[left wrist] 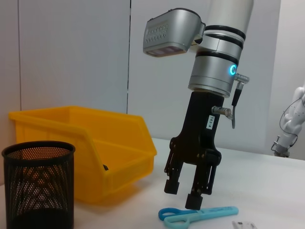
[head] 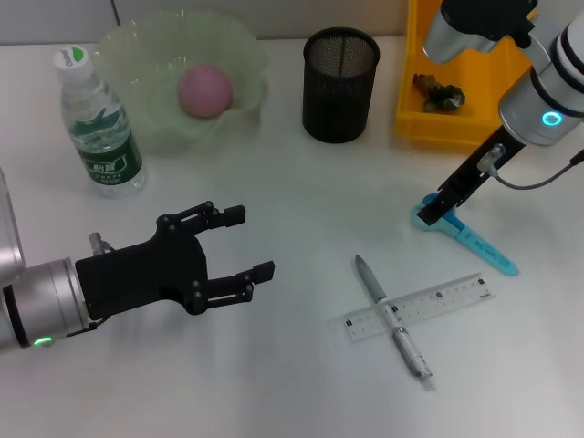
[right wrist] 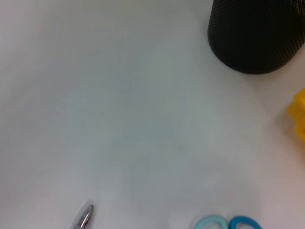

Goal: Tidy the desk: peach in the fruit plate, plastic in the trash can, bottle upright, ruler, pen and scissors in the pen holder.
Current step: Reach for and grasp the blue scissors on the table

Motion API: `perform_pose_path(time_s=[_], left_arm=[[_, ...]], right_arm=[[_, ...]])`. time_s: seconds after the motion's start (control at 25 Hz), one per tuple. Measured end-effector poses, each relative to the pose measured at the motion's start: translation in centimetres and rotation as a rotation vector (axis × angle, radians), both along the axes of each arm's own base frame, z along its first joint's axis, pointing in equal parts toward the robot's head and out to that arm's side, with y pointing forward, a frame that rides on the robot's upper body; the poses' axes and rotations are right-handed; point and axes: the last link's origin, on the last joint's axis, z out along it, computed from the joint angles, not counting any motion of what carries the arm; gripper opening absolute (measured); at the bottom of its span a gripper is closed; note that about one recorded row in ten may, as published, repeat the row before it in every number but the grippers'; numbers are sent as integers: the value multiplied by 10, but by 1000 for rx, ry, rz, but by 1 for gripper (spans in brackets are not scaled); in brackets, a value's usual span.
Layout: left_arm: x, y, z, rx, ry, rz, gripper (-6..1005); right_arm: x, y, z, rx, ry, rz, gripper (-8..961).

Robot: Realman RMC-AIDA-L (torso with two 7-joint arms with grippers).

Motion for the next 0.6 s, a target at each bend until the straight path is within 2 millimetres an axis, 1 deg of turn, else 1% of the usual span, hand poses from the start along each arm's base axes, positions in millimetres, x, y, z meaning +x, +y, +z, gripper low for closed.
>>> perform_pose_path(time_s=[0.2,0.4,0.6], left_arm=[[0,0,0,1,2,1,815],[0,0,0,2,2,1,815],[-1,0,0,1,4,1,815]], right_arm=[[1,2,-1,11,2,0,698],[1,2,-3,19,4,-2,472],[4,2,-6,19,0,-3,416]])
